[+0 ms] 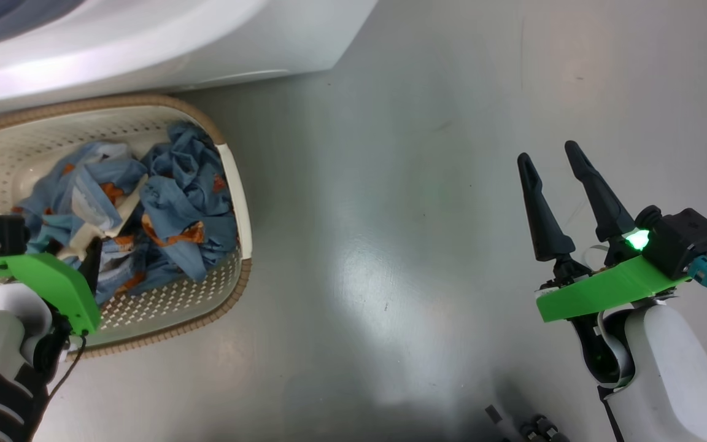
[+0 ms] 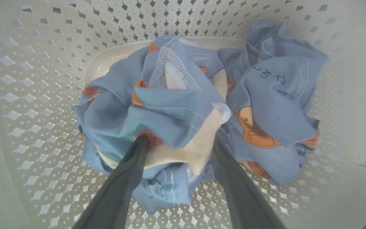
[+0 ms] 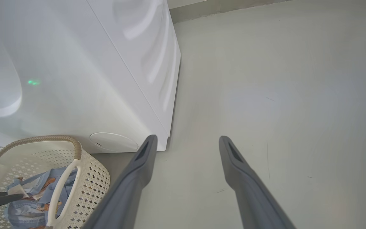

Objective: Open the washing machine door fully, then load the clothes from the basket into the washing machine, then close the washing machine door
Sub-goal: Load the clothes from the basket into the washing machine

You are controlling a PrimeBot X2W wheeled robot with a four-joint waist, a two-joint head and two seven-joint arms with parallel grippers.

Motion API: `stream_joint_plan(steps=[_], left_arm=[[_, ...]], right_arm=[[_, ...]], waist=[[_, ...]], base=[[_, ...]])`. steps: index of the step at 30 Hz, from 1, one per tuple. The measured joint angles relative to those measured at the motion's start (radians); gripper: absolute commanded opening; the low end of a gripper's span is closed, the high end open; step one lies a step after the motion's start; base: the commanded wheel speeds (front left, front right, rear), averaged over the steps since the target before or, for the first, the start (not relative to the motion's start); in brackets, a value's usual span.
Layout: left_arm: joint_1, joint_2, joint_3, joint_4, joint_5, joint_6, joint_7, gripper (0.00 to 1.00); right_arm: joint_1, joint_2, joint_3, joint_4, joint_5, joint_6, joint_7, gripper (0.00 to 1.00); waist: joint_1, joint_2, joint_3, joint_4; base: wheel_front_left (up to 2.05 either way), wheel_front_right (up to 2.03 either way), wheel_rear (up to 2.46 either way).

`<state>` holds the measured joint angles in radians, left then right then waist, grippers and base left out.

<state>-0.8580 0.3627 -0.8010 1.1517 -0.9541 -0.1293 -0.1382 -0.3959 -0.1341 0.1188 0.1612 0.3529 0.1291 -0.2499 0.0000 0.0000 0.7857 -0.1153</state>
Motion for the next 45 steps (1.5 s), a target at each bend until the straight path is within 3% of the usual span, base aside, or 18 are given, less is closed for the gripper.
stream_joint_plan(steps=[10,11,12,13,14,23,33,41,45], left_arm=[[-0.035,0.005,-0.076,0.014,-0.031,0.0,0.038,1.0],[-0.038,0.006,-0.084,0.016,-0.04,0.0,0.042,0.88],[-0.042,0.006,-0.091,0.018,-0.051,0.0,0.048,0.45],[-0.044,0.006,-0.095,0.018,-0.059,0.0,0.051,0.18],[-0.044,0.006,-0.1,0.017,-0.066,0.0,0.056,0.0],[-0.041,0.002,-0.121,0.009,-0.149,0.0,0.043,0.0],[0.044,-0.003,-0.13,-0.027,-0.244,0.0,-0.066,0.0],[0.117,0.006,-0.136,-0.081,-0.257,0.0,-0.109,0.0],[0.128,0.027,-0.061,-0.137,-0.216,0.0,-0.11,0.0]], right_arm=[[-0.002,0.001,0.03,-0.01,-0.009,0.0,0.0,1.0],[-0.003,0.001,0.031,-0.01,-0.009,0.0,0.0,1.0],[-0.008,0.001,0.032,-0.01,-0.009,0.0,0.0,1.0],[-0.016,0.001,0.032,-0.011,-0.009,0.0,0.0,1.0],[-0.019,0.0,0.032,-0.013,-0.009,0.0,0.0,1.0],[-0.018,-0.002,0.03,-0.008,-0.008,0.0,0.0,1.0],[-0.009,-0.001,0.026,0.035,0.005,0.0,0.0,1.0],[0.054,-0.005,0.019,0.072,0.02,0.0,0.0,1.0],[0.082,-0.019,0.0,0.081,0.033,0.0,0.0,1.0]], waist=[[0.0,0.0,0.032,-0.012],[0.0,0.0,0.033,-0.013],[0.0,0.0,0.034,-0.014],[0.0,0.0,0.034,-0.015],[-0.0001,0.0,0.034,-0.015],[0.0,0.0,0.004,-0.007],[0.0,0.0,-0.099,0.019],[0.0,0.0,-0.214,0.039],[0.0,0.0,-0.275,0.049]], base=[[0.0,0.0,0.0],[0.0,0.0,0.0],[0.0,0.0,0.0],[0.0,0.0,0.0],[0.0,0.0,0.0],[0.0,0.0,0.0],[0.0,0.0,0.0],[0.0,0.0,0.0],[0.0,0.0,0.0]])
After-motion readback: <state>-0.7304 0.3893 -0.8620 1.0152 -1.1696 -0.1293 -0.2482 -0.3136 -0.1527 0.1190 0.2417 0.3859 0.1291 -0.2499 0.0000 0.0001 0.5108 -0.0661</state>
